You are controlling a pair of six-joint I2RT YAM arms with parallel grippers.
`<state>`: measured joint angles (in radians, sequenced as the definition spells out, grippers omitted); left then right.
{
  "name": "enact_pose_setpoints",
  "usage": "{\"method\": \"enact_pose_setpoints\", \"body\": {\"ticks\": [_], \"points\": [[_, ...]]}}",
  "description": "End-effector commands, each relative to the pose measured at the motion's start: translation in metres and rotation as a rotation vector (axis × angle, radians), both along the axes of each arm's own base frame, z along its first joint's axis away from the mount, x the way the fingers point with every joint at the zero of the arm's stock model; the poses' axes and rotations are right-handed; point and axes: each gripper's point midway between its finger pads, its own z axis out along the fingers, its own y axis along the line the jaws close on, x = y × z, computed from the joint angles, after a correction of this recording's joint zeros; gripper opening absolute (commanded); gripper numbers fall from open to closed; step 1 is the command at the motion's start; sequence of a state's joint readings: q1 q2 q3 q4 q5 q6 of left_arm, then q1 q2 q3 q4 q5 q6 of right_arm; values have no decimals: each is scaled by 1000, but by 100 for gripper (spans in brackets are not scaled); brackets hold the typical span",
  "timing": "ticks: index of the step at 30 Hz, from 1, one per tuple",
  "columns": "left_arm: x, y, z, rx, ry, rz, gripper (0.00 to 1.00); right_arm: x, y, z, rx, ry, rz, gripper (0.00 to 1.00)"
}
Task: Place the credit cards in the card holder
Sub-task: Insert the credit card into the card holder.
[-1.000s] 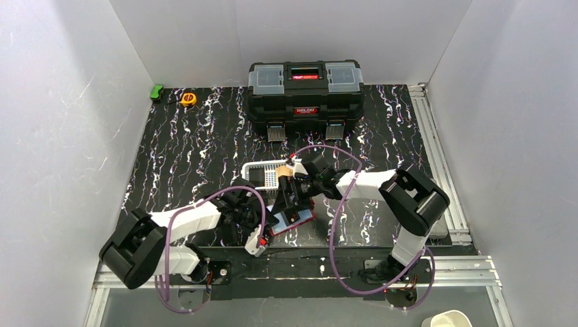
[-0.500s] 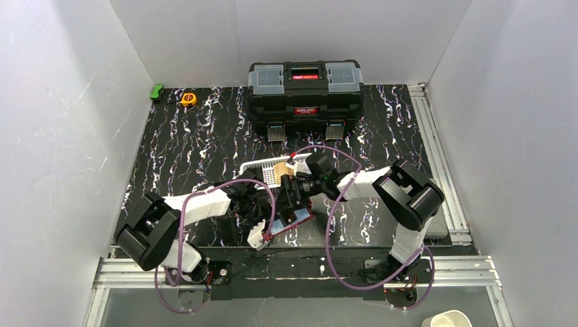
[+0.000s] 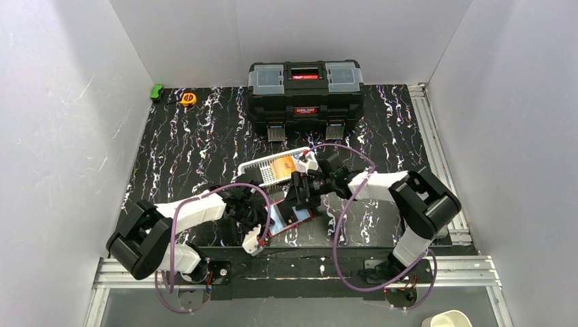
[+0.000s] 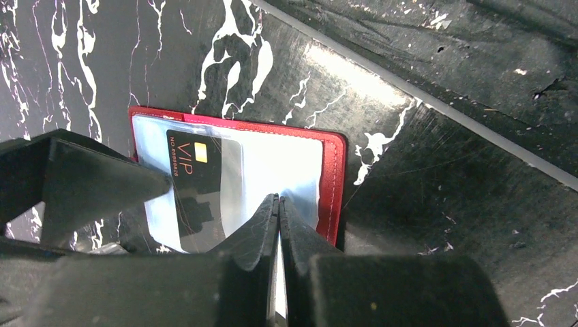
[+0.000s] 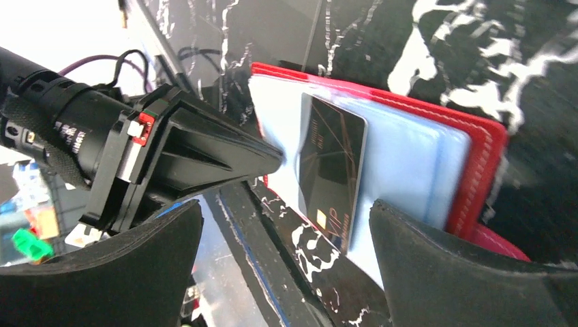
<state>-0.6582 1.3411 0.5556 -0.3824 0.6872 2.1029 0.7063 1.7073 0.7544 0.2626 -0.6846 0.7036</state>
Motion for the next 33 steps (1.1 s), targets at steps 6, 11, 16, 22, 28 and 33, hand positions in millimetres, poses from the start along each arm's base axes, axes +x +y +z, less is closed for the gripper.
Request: {"method": "enact_pose_setpoints", "body": {"ticks": [6, 11, 16, 22, 28, 33], "points": [[-34, 28, -20, 95, 82, -42, 0, -2, -26, -26, -254, -80, -54, 98], [-19, 19, -10, 31, 42, 55, 0, -12, -11, -26, -297, -123, 0, 98], [-10, 18, -1, -43, -40, 133, 0, -16, -2, -22, -318, -158, 18, 99], [-8, 21, -4, -66, -63, 175, 0, -18, 3, -21, -363, -208, 41, 98], [-4, 19, -7, -79, -69, 193, 0, -25, 6, -22, -418, -258, 68, 98], [-5, 19, -8, -82, -63, 200, 0, -29, 9, -19, -433, -288, 81, 99]]}}
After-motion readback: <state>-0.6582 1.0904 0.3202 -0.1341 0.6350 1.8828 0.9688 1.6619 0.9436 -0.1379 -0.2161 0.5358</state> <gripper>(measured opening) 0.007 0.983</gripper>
